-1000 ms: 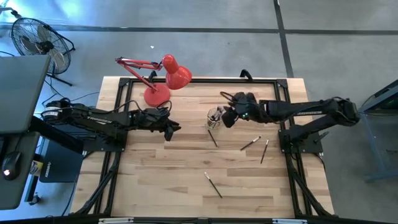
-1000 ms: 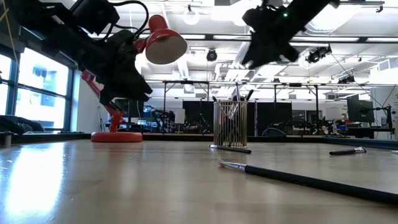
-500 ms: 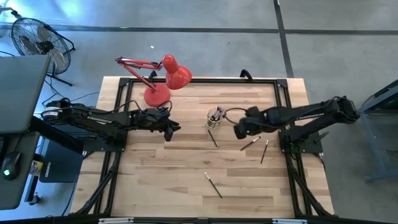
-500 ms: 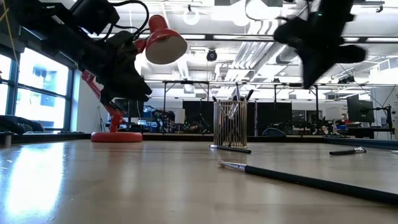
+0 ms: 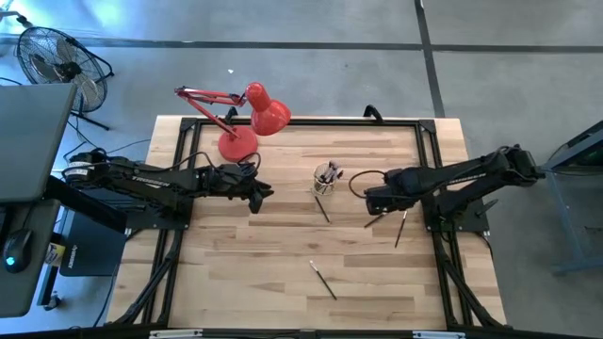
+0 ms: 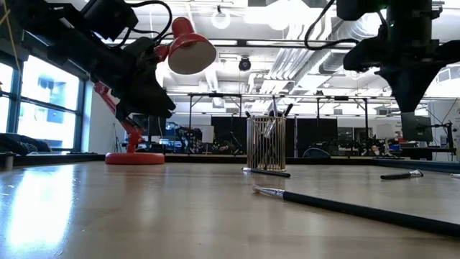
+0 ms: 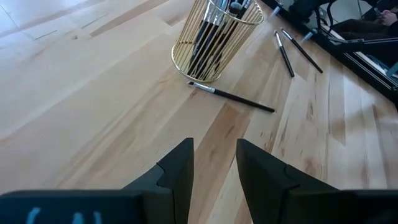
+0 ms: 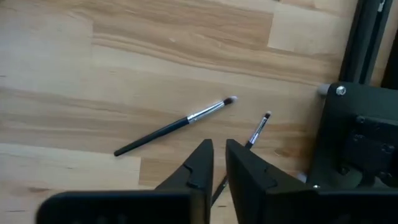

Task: Put items in baskets/containers
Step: Put the black eyeshadow brush into the yellow container

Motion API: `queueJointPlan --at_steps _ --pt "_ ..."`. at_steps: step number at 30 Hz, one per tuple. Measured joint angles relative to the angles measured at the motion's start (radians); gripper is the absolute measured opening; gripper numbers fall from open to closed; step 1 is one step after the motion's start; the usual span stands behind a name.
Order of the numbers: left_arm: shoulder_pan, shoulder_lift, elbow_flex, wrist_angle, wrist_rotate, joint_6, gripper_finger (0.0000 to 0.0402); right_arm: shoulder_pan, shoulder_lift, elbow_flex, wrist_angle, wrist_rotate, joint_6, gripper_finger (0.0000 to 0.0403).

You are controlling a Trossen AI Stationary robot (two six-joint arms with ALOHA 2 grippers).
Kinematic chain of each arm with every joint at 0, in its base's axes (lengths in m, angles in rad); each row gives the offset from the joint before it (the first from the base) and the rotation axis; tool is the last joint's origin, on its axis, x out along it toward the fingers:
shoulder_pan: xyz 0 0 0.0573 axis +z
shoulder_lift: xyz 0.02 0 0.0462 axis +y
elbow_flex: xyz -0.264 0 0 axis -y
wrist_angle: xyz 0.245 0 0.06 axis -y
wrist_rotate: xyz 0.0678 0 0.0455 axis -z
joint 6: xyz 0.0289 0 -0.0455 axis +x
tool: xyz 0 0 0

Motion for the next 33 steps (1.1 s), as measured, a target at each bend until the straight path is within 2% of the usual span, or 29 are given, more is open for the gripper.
queueJointPlan --at_steps 8,11,14,17,23,30,33 --pt "0.000 0.000 0.000 -0.002 0.000 0.000 0.0119 0.000 0.118 -0.001 -0.049 0.005 0.027 0.0100" --pt "0.000 0.000 0.000 -0.003 0.001 0.000 0.0119 0.000 0.156 -0.005 -0.046 -0.016 0.022 0.0116" --pt "0.000 0.000 0.000 -0.006 0.002 0.000 0.0119 0.008 0.157 -0.071 0.008 -0.064 0.017 0.0126" --pt "0.000 0.000 0.000 -0.007 0.010 -0.003 0.0119 0.040 0.126 -0.168 0.083 -0.124 0.077 0.0131" --pt "0.000 0.000 0.000 -0.010 0.016 -0.015 0.0119 0.093 0.037 -0.306 0.283 -0.138 0.234 0.0129" --pt "0.000 0.000 0.000 -0.008 0.005 -0.015 0.0119 0.093 0.030 -0.428 0.422 -0.179 0.286 0.0129" --pt "0.000 0.000 0.000 0.000 0.001 -0.016 0.0119 0.093 0.026 -0.456 0.474 -0.179 0.260 0.0124"
